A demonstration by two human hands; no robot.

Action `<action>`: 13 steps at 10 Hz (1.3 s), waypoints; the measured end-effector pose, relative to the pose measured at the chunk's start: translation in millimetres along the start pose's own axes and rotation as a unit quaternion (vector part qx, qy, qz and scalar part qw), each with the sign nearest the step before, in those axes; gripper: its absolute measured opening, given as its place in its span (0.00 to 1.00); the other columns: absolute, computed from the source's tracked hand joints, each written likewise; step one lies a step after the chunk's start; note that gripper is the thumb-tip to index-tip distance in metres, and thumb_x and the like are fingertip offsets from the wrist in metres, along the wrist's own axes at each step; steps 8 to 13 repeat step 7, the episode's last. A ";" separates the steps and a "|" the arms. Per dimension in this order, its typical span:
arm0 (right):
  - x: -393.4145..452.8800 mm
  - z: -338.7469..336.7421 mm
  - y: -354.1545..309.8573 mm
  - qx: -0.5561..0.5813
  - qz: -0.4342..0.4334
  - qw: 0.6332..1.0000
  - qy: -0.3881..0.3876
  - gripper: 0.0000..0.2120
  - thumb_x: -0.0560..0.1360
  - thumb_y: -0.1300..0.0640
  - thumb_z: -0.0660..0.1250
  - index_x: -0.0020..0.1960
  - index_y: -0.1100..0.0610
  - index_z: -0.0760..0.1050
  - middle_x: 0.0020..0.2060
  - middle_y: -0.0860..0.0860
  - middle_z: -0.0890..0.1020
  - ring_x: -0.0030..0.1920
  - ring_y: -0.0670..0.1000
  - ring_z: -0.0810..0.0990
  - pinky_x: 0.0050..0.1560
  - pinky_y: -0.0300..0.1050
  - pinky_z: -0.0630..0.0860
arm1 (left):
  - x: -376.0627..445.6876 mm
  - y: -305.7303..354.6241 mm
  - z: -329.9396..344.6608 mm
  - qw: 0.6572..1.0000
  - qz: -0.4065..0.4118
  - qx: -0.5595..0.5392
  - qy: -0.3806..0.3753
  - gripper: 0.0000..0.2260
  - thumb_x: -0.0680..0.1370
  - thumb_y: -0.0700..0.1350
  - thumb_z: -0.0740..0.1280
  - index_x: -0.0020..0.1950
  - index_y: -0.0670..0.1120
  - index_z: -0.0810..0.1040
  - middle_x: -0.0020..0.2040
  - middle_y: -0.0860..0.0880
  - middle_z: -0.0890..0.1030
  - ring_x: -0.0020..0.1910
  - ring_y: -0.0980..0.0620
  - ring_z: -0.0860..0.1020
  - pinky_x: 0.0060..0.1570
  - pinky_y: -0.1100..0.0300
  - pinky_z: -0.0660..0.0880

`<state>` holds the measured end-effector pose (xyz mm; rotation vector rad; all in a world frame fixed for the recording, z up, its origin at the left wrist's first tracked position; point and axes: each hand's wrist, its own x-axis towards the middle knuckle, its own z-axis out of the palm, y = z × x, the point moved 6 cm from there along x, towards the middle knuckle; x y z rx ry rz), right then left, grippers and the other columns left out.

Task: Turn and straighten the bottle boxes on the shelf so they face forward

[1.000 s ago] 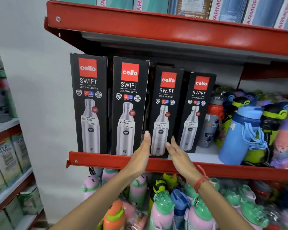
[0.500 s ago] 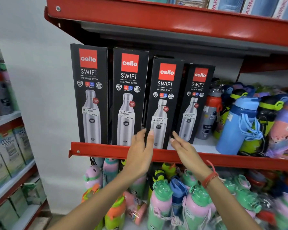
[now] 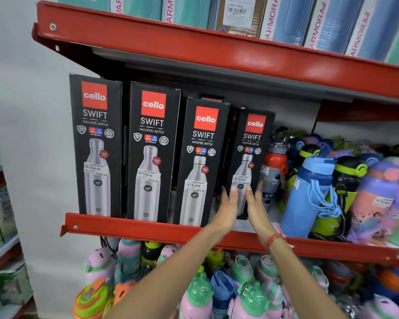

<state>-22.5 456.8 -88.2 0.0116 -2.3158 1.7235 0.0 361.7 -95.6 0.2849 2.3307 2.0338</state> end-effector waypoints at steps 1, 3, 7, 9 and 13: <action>-0.6 -2.1 -0.6 -0.026 -0.008 0.999 -0.019 0.31 0.79 0.39 0.49 0.77 0.43 0.40 0.78 0.44 0.50 0.77 0.51 0.53 0.74 0.51 0.53 | 4.9 -2.7 -2.8 1.000 -0.018 -0.006 -0.013 0.34 0.75 0.69 0.41 0.78 0.56 0.41 0.80 0.55 0.44 0.78 0.53 0.45 0.76 0.49 0.45; -32.0 -4.3 2.8 -0.034 -0.025 0.997 -0.069 0.32 0.75 0.32 0.49 0.74 0.34 0.38 0.69 0.32 0.51 0.76 0.49 0.56 0.75 0.54 0.57 | -28.2 -0.6 -17.6 0.996 -0.021 -0.057 -0.069 0.34 0.74 0.70 0.40 0.77 0.57 0.48 0.78 0.56 0.49 0.77 0.56 0.48 0.74 0.53 0.46; -74.6 -8.7 -10.6 -0.100 -0.013 0.994 -0.047 0.31 0.75 0.33 0.49 0.74 0.34 0.39 0.76 0.42 0.56 0.76 0.53 0.58 0.73 0.52 0.56 | -45.1 -18.4 -29.3 0.986 -0.062 -0.059 -0.145 0.56 0.56 0.83 0.48 0.77 0.56 0.47 0.79 0.53 0.47 0.78 0.51 0.48 0.76 0.45 0.46; -74.6 -8.7 -10.6 -0.100 -0.013 0.994 -0.047 0.31 0.75 0.33 0.49 0.74 0.34 0.39 0.76 0.42 0.56 0.76 0.53 0.58 0.73 0.52 0.56 | -45.1 -18.4 -29.3 0.986 -0.062 -0.059 -0.145 0.56 0.56 0.83 0.48 0.77 0.56 0.47 0.79 0.53 0.47 0.78 0.51 0.48 0.76 0.45 0.46; -74.6 -8.7 -10.6 -0.100 -0.013 0.994 -0.047 0.31 0.75 0.33 0.49 0.74 0.34 0.39 0.76 0.42 0.56 0.76 0.53 0.58 0.73 0.52 0.56 | -45.1 -18.4 -29.3 0.986 -0.062 -0.059 -0.145 0.56 0.56 0.83 0.48 0.77 0.56 0.47 0.79 0.53 0.47 0.78 0.51 0.48 0.76 0.45 0.46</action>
